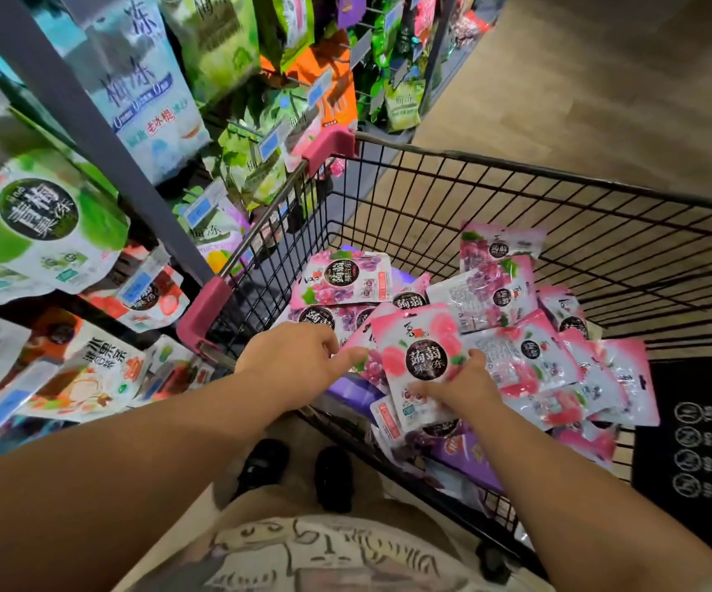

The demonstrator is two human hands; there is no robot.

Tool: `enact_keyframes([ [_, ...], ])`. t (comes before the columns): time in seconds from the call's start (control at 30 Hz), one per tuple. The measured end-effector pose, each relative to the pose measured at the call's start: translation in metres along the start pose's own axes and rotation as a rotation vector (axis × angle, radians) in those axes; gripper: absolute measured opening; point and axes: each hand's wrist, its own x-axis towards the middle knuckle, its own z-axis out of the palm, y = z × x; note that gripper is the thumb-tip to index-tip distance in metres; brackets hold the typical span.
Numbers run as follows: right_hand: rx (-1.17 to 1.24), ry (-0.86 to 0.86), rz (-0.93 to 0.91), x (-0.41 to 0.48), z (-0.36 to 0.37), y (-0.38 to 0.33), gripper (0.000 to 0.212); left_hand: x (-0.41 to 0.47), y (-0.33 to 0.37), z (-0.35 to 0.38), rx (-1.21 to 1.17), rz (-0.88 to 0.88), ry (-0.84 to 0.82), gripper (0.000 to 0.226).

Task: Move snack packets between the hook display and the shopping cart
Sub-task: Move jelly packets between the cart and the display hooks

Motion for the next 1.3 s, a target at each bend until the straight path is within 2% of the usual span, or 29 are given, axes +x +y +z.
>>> enact_keyframes([
  [0.13, 0.177, -0.058, 0.095, -0.002, 0.002, 0.001, 0.107, 0.000, -0.001, 0.002, -0.001, 0.000, -0.006, 0.056],
  [0.27, 0.509, -0.134, 0.127, -0.005, 0.004, 0.002, 0.068, 0.000, 0.000, 0.000, -0.010, -0.002, -0.015, 0.057],
  [0.4, 0.760, -0.288, 0.031, -0.021, -0.001, -0.015, 0.037, -0.001, 0.001, 0.000, -0.013, -0.011, -0.022, 0.059],
  [0.53, 0.938, -0.464, -0.161, -0.041, -0.006, -0.043, 0.028, -0.004, 0.005, -0.005, -0.047, -0.006, -0.002, 0.078],
  [0.63, 1.016, -0.609, -0.266, -0.050, -0.002, -0.056, 0.046, -0.006, 0.005, -0.008, -0.024, 0.022, 0.003, 0.084],
  [0.73, 1.069, -0.656, -0.291, -0.059, 0.000, -0.064, 0.038, -0.006, 0.002, -0.008, 0.006, -0.014, -0.021, 0.103],
  [0.8, 1.060, -0.654, -0.278, -0.061, 0.001, -0.067, 0.044, -0.007, 0.002, -0.010, 0.008, -0.044, -0.052, 0.089],
  [0.9, 0.932, -0.598, -0.280, -0.056, 0.007, -0.067, 0.058, -0.009, 0.006, -0.014, -0.007, -0.039, -0.060, 0.064],
  [0.93, 0.862, -0.573, -0.271, -0.056, 0.007, -0.066, 0.055, -0.010, 0.007, -0.015, 0.005, -0.029, -0.057, 0.061],
  [1.0, 0.687, -0.478, -0.303, -0.054, 0.005, -0.061, 0.033, -0.009, 0.008, -0.015, 0.034, -0.015, -0.045, 0.059],
  [1.07, 0.543, -0.316, -0.304, -0.045, -0.001, -0.049, 0.027, -0.008, 0.007, -0.013, 0.055, -0.017, -0.039, 0.059],
  [1.17, 0.330, -0.055, -0.211, -0.023, -0.019, -0.017, 0.038, -0.007, 0.007, -0.011, 0.065, -0.021, -0.026, 0.061],
  [1.3, 0.288, 0.175, 0.010, -0.001, -0.049, 0.025, 0.027, -0.007, 0.007, -0.010, 0.070, -0.018, -0.008, 0.063],
])
